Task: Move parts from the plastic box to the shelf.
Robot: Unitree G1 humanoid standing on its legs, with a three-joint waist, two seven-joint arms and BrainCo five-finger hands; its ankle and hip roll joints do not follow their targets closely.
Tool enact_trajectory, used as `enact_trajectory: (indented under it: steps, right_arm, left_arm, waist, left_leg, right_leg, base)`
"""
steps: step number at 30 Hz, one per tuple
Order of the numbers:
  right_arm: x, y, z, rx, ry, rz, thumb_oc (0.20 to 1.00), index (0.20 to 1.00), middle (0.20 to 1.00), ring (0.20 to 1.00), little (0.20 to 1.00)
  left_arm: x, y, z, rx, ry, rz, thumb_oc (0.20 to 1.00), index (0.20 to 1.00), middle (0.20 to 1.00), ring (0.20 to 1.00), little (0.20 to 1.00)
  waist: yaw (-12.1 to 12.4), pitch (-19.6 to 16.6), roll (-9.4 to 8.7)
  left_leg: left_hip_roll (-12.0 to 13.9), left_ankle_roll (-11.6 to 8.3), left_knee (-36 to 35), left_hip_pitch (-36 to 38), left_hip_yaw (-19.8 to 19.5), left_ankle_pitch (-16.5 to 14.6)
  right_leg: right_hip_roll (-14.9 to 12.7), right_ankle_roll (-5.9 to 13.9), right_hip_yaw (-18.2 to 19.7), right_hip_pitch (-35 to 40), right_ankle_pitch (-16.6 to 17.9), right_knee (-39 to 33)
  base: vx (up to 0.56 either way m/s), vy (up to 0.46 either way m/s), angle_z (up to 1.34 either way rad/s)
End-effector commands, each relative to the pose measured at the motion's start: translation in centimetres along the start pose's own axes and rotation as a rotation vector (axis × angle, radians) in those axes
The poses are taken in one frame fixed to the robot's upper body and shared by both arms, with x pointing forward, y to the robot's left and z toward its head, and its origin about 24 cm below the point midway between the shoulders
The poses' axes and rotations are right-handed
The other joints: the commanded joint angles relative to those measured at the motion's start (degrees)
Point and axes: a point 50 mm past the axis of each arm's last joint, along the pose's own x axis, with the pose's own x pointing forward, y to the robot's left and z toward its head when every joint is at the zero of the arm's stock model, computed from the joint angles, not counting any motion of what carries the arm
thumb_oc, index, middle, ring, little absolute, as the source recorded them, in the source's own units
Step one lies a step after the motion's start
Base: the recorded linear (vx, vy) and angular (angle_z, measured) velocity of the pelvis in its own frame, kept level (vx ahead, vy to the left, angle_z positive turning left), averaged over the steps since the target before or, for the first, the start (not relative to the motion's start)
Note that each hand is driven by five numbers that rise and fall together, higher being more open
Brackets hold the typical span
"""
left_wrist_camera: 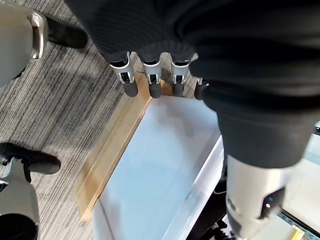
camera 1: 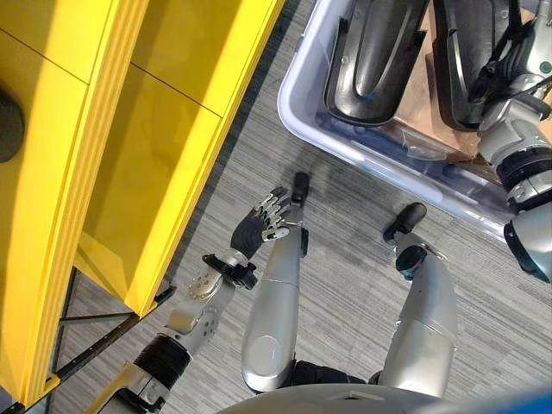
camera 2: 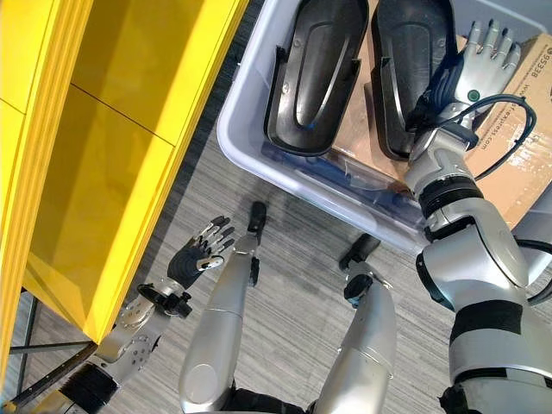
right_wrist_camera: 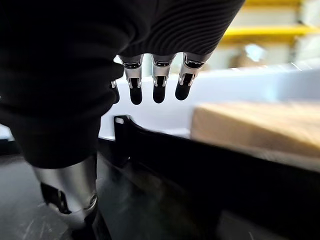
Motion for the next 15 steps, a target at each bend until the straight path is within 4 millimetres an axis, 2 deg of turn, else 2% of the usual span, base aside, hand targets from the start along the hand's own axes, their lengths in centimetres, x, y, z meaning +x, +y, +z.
enact_trajectory:
  steps: [1, 3, 9, 15]
  right_arm:
    - [0.0, 0.3, -2.1, 0.086, 0.105, 0.036, 1.0, 1.0, 1.0, 1.0, 1.0]
    - [-0.1, 0.3, -2.9, 0.156, 0.181, 0.005, 1.0, 1.0, 1.0, 1.0, 1.0]
    - [-0.4, 1.1, -3.3, 0.346, 0.267, 0.106, 1.0, 1.0, 1.0, 1.0, 1.0]
    - [-0.3, 1.5, -4.0, 0.411, 0.314, 0.235, 1.0, 1.0, 1.0, 1.0, 1.0]
  left_arm:
    - [-0.7, -1.2, 0.1, -0.007, -0.009, -0.047, 1.0, 1.0, 1.0, 1.0, 1.0]
    - [-0.6, -1.2, 0.1, -0.007, -0.004, -0.048, 1.0, 1.0, 1.0, 1.0, 1.0]
    - [-0.2, -1.6, 0.1, -0.009, 0.002, -0.042, 1.0, 1.0, 1.0, 1.0, 1.0]
    - [-0.1, -1.5, 0.0, 0.001, 0.014, -0.039, 1.0, 1.0, 1.0, 1.0, 1.0]
  waist:
    - [1.15, -1.29, 3.54]
    - [1.0, -1.29, 3.6]
    - [0.54, -1.29, 3.59]
    - [0.17, -1.29, 3.71]
  left_leg:
    - [-1.33, 4.72, 0.1, -3.09, 4.22, -2.08]
    - [-1.33, 4.63, 0.2, -3.1, 4.22, -2.17]
    - [-1.23, 4.42, 0.24, -3.39, 4.33, -2.23]
    - [-0.98, 4.0, 1.09, -3.79, 4.48, -2.38]
  right_leg:
    - [3.05, 0.63, 1.27, 3.64, -8.96, 7.28]
    - [3.06, 0.64, 1.36, 3.57, -9.1, 7.46]
    - [3.2, 0.58, 1.68, 2.95, -9.44, 7.95]
    - [3.23, 0.3, 1.93, 2.15, -9.93, 8.97]
  base:
    - [0.0, 0.0, 0.0]
    - [0.0, 0.0, 0.0]
    - [0.0, -0.005, 0.0]
    - [0.0, -0.017, -0.01]
